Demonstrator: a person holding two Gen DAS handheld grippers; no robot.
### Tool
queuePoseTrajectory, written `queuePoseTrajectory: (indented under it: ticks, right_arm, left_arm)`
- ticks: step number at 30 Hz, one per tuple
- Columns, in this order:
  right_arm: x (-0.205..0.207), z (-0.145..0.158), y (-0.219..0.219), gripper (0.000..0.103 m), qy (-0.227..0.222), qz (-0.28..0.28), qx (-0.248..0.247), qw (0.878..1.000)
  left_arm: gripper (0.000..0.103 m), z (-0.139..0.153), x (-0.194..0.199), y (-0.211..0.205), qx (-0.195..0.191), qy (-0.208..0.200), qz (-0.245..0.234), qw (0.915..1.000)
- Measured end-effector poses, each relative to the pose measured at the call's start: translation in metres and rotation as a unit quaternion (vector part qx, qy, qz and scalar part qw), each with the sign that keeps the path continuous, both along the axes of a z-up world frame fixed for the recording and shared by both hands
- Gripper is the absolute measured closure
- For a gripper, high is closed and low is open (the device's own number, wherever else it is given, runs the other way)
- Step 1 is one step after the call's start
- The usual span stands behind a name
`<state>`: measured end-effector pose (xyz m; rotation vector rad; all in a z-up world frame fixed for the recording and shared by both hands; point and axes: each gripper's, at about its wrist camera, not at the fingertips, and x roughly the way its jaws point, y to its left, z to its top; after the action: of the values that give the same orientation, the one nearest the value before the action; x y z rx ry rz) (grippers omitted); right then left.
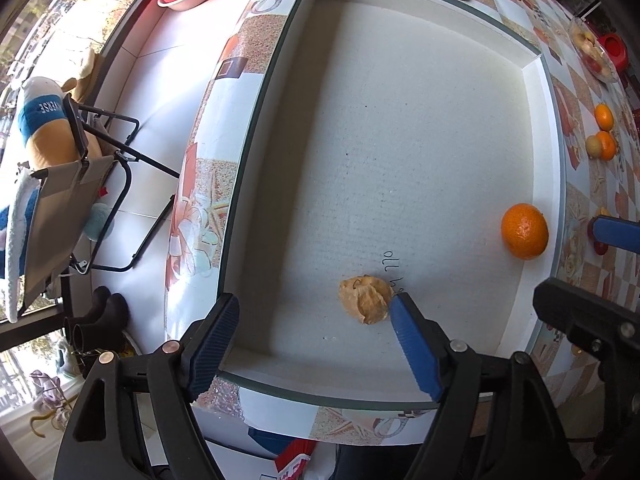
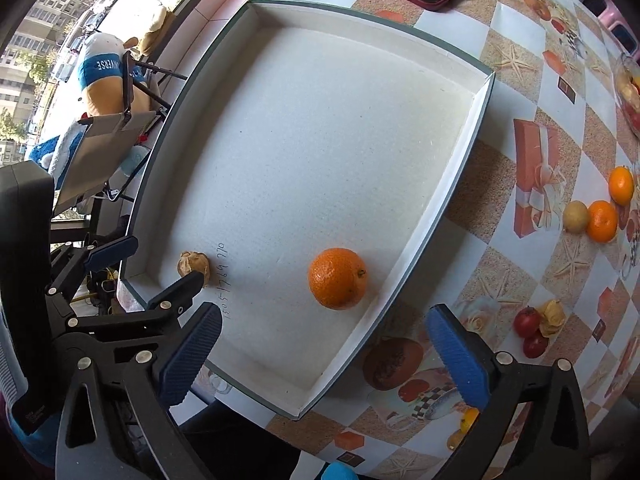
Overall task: Organize fruits
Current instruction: 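Withdraw both open tools from the tray back toward the loose fruits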
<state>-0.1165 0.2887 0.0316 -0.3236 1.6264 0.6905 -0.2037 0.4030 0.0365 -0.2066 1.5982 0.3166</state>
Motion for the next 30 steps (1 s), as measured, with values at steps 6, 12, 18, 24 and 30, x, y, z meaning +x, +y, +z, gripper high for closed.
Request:
queuePoseTrajectory:
  ticks: [6, 12, 18, 24, 30]
  right_arm:
    - [0.014, -0.002, -0.032, 0.0, -0.006, -0.038, -0.013, 0.999]
    - [0.029, -0.007, -0.077, 0.0, -0.015, -0.077, -0.037, 0.996]
    - [0.039, -0.018, -0.137, 0.0, -0.012, -0.123, -0.067, 0.99]
    - [0.039, -0.028, -0.196, 0.0, -0.005, -0.167, -0.089, 0.982]
    - [0.023, -0.043, -0.252, 0.0, 0.015, -0.198, -0.105, 0.974]
  left_arm:
    - [0.022, 0.008, 0.007, -0.015, 0.004, -0.004, -0.018, 0.9998]
    - [0.022, 0.017, 0.02, -0.034, 0.006, -0.015, -0.042, 0.999]
    - [0.022, 0.021, 0.031, -0.056, 0.007, -0.016, -0.071, 0.9973]
    - [0.022, 0.025, 0.042, -0.077, 0.006, -0.023, -0.099, 0.9948]
    - [0.022, 0.026, 0.049, -0.106, -0.001, -0.024, -0.137, 0.9903]
